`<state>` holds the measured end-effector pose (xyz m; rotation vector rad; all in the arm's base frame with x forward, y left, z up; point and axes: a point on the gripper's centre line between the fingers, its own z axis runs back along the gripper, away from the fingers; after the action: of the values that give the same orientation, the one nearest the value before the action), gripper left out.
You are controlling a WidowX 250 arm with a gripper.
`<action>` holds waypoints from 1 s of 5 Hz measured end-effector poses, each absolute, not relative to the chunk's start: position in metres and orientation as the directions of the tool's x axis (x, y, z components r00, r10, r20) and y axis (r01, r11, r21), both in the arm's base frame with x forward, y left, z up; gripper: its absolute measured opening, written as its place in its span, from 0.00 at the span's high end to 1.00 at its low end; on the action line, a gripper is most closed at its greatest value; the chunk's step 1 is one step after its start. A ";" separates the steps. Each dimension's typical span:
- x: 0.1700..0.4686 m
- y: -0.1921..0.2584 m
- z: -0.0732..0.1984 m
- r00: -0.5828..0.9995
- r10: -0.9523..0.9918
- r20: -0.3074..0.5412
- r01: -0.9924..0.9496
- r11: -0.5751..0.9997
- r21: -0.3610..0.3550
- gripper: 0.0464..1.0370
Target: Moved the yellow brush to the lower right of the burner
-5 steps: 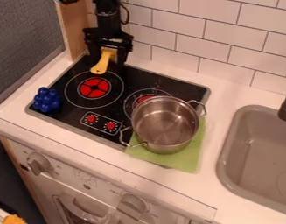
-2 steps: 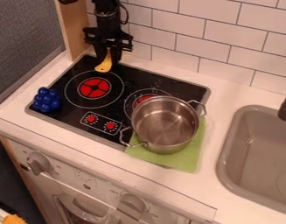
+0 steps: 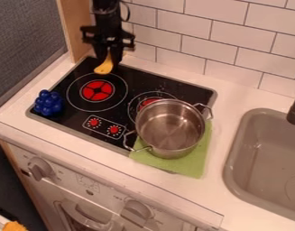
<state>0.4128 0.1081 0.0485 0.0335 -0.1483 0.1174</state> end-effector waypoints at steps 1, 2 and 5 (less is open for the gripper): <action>0.419 0.058 0.056 0.984 0.011 0.175 -0.015 1.000 0.023 0.71; 0.422 0.026 0.057 0.983 -0.058 0.173 0.053 0.998 0.037 0.71; 0.412 -0.026 0.049 0.989 -0.074 0.128 0.069 0.997 0.039 0.62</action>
<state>0.4115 -0.0260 0.0487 0.0341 -0.1293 -0.0717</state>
